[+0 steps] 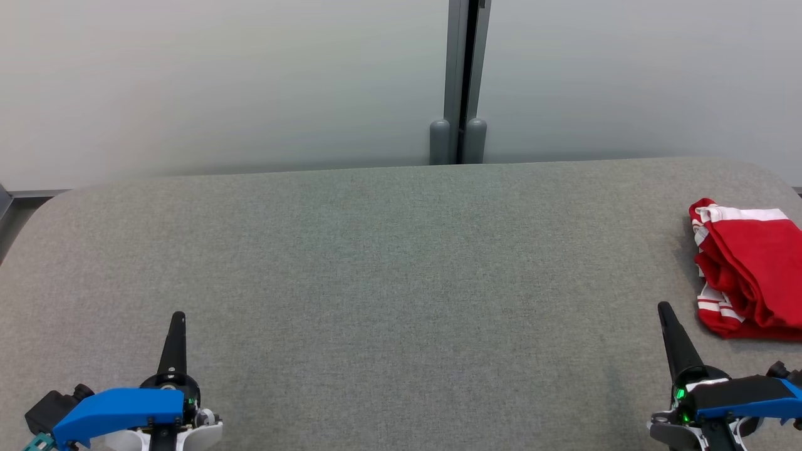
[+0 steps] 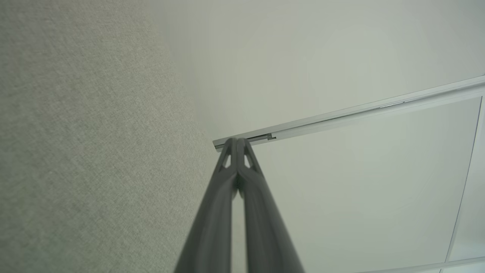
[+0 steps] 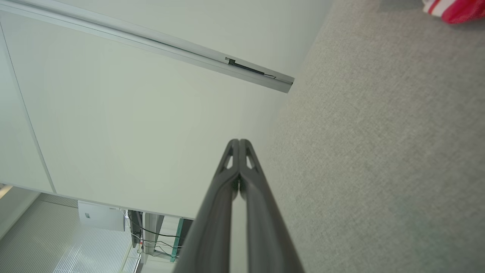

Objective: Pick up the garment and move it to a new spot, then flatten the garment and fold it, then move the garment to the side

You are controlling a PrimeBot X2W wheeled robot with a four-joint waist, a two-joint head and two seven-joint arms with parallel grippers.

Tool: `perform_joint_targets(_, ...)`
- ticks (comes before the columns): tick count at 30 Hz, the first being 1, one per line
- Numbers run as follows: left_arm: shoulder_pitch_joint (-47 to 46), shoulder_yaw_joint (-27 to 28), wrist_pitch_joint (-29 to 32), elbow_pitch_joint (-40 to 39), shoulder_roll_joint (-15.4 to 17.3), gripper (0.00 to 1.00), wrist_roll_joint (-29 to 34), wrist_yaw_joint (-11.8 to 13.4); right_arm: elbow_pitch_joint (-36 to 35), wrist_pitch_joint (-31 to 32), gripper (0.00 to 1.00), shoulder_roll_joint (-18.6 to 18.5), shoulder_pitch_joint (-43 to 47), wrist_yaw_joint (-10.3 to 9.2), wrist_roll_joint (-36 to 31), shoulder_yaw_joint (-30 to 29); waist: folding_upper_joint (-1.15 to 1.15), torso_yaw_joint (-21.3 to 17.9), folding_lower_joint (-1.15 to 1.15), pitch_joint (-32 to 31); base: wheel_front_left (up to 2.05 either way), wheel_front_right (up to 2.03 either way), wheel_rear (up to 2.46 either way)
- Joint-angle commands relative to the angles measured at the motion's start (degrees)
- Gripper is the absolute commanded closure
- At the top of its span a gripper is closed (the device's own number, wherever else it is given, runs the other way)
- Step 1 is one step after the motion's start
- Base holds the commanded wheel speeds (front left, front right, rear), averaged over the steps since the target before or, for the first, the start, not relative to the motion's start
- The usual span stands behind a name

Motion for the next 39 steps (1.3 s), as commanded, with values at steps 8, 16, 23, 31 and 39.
perform_joint_targets(8,-1.5,0.7,1.3,-0.9,-0.1,1.0,-4.3,-0.5,-0.4,0.8,1.0,-0.4,-1.4,0.03,5.0,-0.1,0.0,0.1,0.0,0.0,0.0,0.0,0.0)
perform_joint_targets(16,-1.9,1.2,2.3,-1.1,-0.2,1.0,-7.7,-0.6,-0.4,1.3,1.0,-0.5,-1.7,0.04,8.9,-0.1,0.0,0.1,0.0,0.1,0.0,0.0,0.0)
perform_joint_targets(23,-2.2,1.5,3.0,-1.4,-0.3,1.0,-10.5,-0.6,-0.4,1.8,1.0,-0.5,-1.8,0.04,12.0,-0.1,0.0,0.2,0.0,0.1,0.0,0.0,0.0)
perform_joint_targets(31,-2.4,1.8,3.9,-1.6,-0.3,1.0,-13.6,-0.6,-0.3,2.2,1.0,-0.5,-2.0,0.04,15.4,-0.1,0.0,0.2,0.0,0.1,0.0,0.0,0.0)
perform_joint_targets(39,-2.6,2.1,4.6,-1.9,-0.4,1.0,-16.4,-0.7,-0.3,2.7,1.0,-0.5,-2.3,0.04,18.6,-0.1,0.0,0.3,0.0,0.1,0.0,0.0,0.0)
